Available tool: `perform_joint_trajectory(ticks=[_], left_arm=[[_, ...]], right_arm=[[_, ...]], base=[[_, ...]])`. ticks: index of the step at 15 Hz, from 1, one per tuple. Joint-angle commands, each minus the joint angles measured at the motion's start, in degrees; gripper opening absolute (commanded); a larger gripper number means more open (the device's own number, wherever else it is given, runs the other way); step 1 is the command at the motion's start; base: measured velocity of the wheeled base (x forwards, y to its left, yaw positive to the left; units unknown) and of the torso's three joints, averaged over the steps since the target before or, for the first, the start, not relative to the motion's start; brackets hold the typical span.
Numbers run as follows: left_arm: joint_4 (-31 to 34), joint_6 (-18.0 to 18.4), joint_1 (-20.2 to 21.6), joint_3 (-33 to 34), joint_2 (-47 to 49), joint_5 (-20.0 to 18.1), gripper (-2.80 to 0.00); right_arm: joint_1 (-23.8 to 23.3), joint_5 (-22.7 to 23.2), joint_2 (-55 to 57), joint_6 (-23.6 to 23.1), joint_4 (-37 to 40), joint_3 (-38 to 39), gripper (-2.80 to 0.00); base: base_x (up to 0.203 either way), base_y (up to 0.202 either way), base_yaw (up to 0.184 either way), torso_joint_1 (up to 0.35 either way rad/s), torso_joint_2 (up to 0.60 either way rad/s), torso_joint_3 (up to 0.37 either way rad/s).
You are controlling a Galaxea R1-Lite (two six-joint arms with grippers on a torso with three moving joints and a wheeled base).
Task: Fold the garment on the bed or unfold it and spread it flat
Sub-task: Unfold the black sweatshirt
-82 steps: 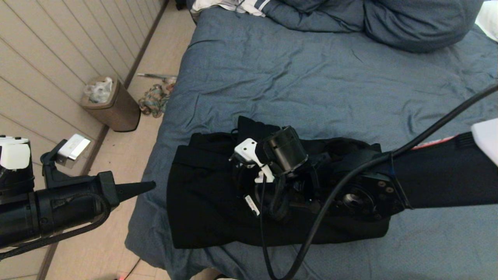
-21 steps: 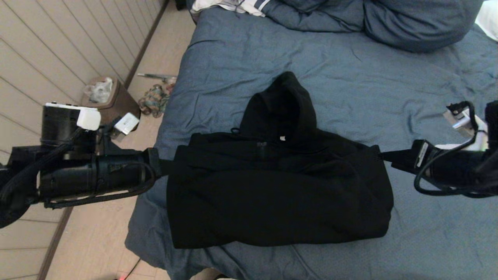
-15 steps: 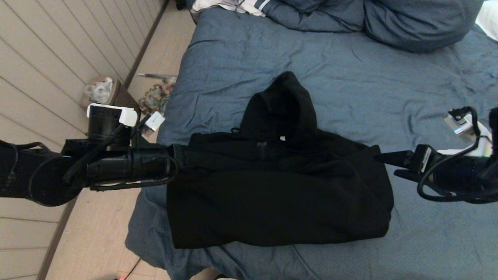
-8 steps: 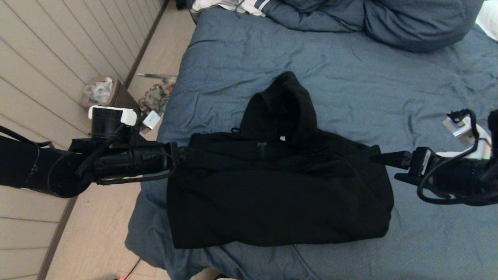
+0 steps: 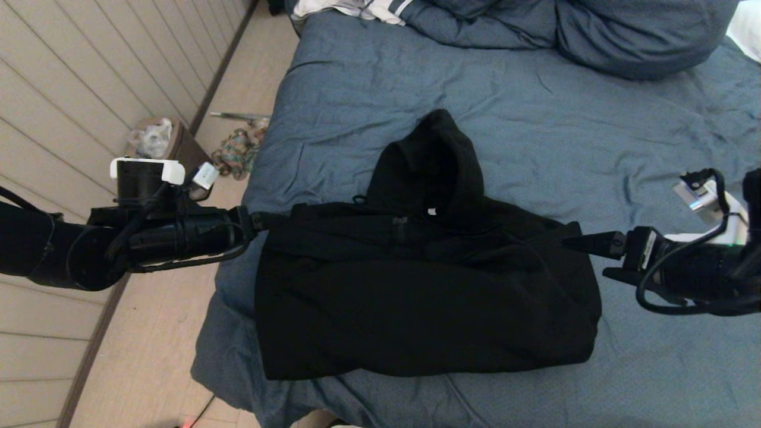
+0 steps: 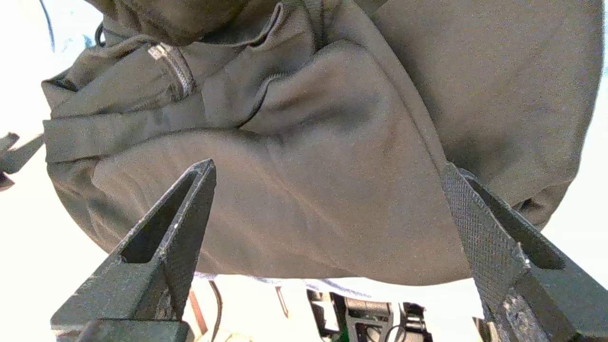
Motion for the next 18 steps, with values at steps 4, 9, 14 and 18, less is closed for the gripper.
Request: perform_joint_trajectory(ticks=[4,9,14,18], left_arm=[[-0.5,-0.3,-2.6,3.1,-1.0,-0.6,0.0],[-1.5,-0.6,-8.4,7.3,-2.8,-0.4,-2.8],[-4.3,-0.6,-8.8,8.7,-3.8,0.0,-2.8],[-4.3,-0.9,-9.1,11.2,-9.5,-0.2,-2.8]], right_arm=[[0.0,0.1,0.1,0.1,-0.1,0.0,0.0],[0.0,0.1,0.1,0.1,-0.1,0.0,0.0],[-0.1,0.1,-0.1,0.1,-0.1,0.0,0.0],[-0.2,0.1,0.2,0.1,-0.1,-0.1,0.0]], base=[[0.0,0.0,0.0,0.0,0.0,0.0],[0.0,0.0,0.0,0.0,0.0,0.0],[0.0,0.0,0.0,0.0,0.0,0.0],[0.0,0.0,0.0,0.0,0.0,0.0]])
